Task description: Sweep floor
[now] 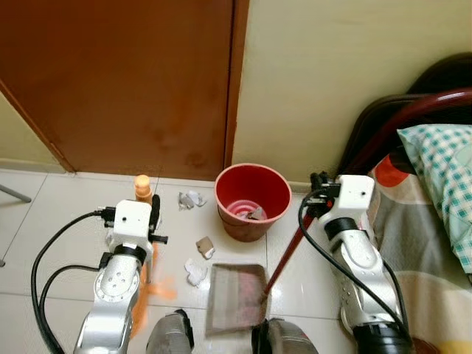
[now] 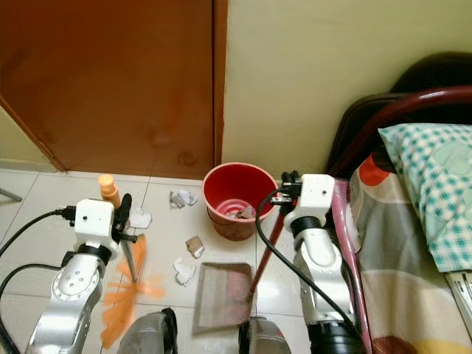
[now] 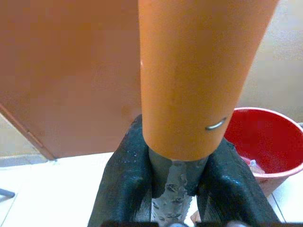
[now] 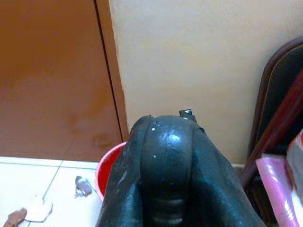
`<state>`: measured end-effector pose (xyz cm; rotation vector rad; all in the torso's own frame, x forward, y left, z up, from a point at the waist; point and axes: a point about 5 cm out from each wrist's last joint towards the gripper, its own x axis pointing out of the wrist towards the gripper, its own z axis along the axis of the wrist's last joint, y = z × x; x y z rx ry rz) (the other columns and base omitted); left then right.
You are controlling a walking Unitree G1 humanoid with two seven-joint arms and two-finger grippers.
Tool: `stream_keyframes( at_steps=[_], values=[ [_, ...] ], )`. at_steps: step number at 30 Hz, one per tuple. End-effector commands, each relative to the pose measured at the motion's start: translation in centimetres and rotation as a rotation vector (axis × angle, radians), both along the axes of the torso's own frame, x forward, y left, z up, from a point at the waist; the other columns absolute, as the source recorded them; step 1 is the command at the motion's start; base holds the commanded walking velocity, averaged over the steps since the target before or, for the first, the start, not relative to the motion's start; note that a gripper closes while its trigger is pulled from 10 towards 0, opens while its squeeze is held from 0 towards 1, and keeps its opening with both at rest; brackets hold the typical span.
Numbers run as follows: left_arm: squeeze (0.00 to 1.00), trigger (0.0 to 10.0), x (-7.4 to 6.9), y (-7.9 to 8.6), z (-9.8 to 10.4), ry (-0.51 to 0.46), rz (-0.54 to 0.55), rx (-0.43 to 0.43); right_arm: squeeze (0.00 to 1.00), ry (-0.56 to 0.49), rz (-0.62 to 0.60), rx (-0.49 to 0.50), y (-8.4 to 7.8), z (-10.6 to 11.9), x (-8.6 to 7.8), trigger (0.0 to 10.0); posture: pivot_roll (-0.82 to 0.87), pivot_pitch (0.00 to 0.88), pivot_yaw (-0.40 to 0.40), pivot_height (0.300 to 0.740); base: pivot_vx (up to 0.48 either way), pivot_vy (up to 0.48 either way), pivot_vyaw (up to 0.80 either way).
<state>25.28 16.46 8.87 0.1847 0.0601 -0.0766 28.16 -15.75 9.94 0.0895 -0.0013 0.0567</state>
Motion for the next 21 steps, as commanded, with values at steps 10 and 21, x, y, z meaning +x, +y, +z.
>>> stream_keyframes(
  at_steps=[10, 21],
  values=[
    [0.00, 10.0, 0.3, -0.5, 0.1, 0.017, -0.013, -0.048, 0.00, -0.056, -0.066, -0.026, -1.3, 0.9, 0.9, 10.0, 0.03, 0.134, -0.019, 0.740, -0.300, 0.000, 0.00],
    [0.00, 10.0, 1.0, -0.7, 0.5, -0.001, -0.016, -0.060, 0.00, -0.057, -0.097, -0.049, -1.9, 0.8, 1.3, 10.0, 0.03, 0.112, -0.025, 0.740, -0.179, 0.000, 0.00]
  ],
)
